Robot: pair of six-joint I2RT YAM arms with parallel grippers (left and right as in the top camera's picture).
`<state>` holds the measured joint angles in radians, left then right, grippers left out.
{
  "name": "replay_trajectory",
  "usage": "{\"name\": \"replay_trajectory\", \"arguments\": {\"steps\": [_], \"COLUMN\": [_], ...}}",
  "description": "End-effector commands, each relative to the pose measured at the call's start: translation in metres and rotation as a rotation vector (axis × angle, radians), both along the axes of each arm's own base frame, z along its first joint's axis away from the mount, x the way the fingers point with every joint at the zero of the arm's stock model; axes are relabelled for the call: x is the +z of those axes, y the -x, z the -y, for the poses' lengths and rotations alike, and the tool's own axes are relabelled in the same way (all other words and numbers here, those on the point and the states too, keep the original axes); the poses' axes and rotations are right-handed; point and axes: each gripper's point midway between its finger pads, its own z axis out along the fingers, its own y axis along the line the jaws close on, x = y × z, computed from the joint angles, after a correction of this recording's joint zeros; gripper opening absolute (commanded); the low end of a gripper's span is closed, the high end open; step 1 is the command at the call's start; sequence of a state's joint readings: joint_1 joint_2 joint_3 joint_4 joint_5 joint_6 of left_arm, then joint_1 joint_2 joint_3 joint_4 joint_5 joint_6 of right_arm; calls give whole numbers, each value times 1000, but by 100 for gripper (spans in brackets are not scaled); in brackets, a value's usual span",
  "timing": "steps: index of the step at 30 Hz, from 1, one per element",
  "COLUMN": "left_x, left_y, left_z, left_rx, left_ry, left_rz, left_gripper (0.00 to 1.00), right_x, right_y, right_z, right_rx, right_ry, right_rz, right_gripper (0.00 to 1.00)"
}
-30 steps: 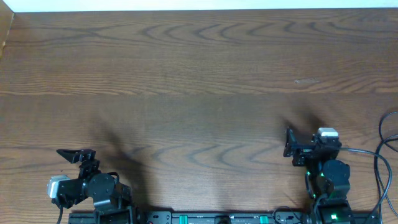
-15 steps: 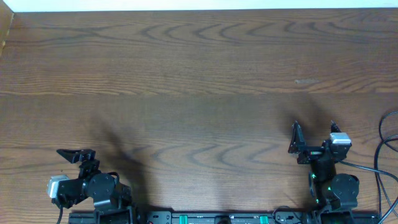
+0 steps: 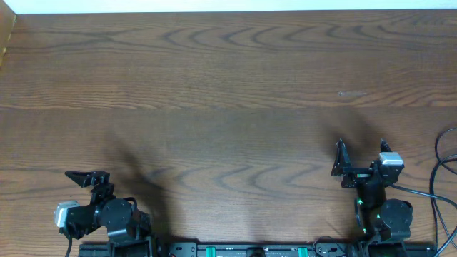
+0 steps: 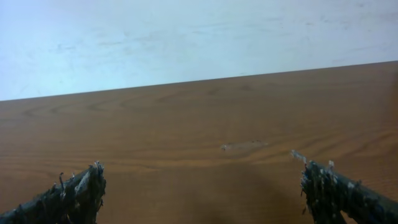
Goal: Untangle cables
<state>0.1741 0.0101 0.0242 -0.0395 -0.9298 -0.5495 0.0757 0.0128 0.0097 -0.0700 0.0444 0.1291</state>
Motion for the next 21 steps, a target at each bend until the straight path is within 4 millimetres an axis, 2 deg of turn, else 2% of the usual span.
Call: {"name": "replay_trajectory", "arguments": {"steps": [1, 17, 21], "left_x": [-13, -13, -11], "left_y": [1, 3, 11], "left_z": [0, -1, -5], "left_rx": [3, 14, 69], "left_ry": [6, 5, -2], "left_rz": [-51, -51, -54], "left_gripper": [98, 98, 98], "right_x": [-1, -1, -1], "right_y": [0, 0, 0], "right_z": [1, 1, 1], "right_rx": [-5, -5, -5], "right_ry": [-12, -12, -12], "right_rz": [2, 2, 2], "right_gripper": [99, 99, 99]}}
